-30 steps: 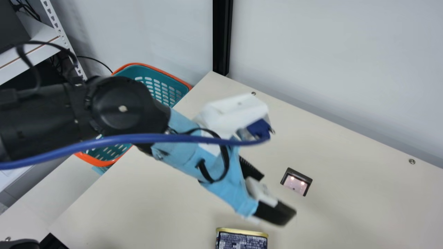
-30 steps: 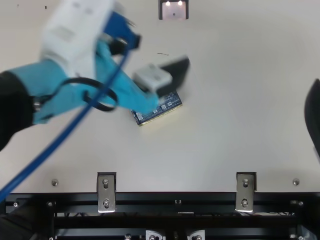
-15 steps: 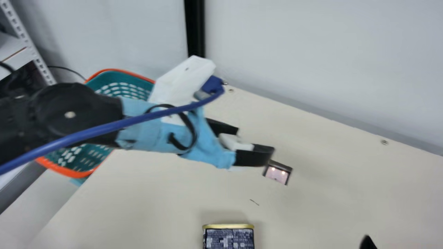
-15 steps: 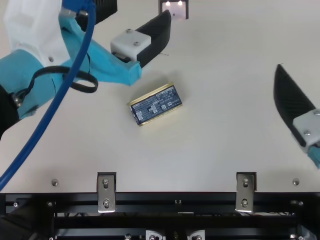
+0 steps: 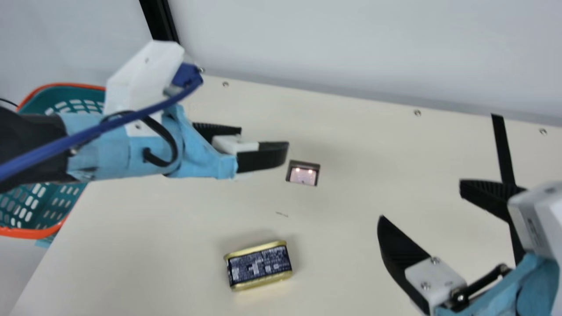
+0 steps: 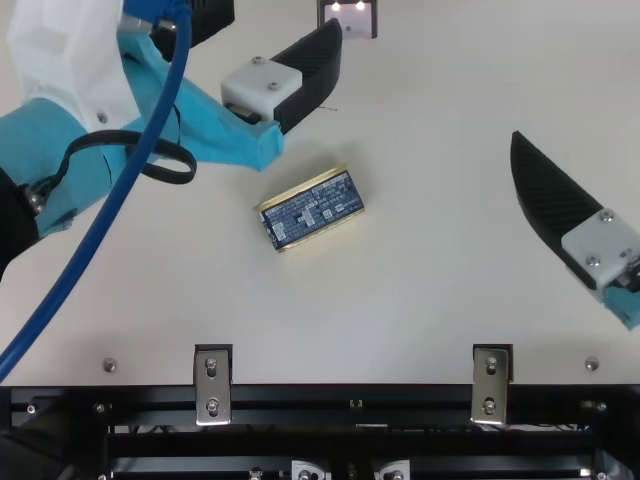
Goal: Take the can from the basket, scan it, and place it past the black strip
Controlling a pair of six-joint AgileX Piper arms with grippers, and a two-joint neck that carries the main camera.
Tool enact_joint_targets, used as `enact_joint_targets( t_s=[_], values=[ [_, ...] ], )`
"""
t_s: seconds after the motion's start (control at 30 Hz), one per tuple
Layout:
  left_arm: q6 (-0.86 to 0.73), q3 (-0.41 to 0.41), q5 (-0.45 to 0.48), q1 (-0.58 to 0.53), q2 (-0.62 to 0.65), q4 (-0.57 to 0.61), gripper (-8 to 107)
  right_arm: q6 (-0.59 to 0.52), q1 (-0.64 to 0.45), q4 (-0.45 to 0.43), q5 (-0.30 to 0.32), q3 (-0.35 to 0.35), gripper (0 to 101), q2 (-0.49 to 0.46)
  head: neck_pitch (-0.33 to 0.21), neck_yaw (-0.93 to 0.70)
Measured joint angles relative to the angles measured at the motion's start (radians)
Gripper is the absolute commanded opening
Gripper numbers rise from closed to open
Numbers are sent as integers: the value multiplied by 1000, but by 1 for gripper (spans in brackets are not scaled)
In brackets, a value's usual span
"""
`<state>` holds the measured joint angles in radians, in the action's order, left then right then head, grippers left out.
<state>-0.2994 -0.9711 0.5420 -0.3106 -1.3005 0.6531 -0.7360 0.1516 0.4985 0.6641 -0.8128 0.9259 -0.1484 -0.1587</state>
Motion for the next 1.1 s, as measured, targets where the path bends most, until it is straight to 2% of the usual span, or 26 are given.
enact_joint_targets(
  t_s=[0.17, 0.33, 0.9, 1.1],
  values=[
    [0, 0, 0, 0, 0, 0, 90, -93, -33, 64, 48, -23, 101, 21, 5, 0],
    [0, 0, 0, 0, 0, 0, 90, -147, -87, 103, 49, -30, 101, 32, 5, 0],
    [23, -5, 0, -6, 0, -19, 90, -144, -86, 99, 44, -32, 101, 31, 5, 0],
    [72, -16, -45, 8, 11, -56, 90, -97, -48, 64, 41, -41, 101, 32, 10, 0]
  ],
)
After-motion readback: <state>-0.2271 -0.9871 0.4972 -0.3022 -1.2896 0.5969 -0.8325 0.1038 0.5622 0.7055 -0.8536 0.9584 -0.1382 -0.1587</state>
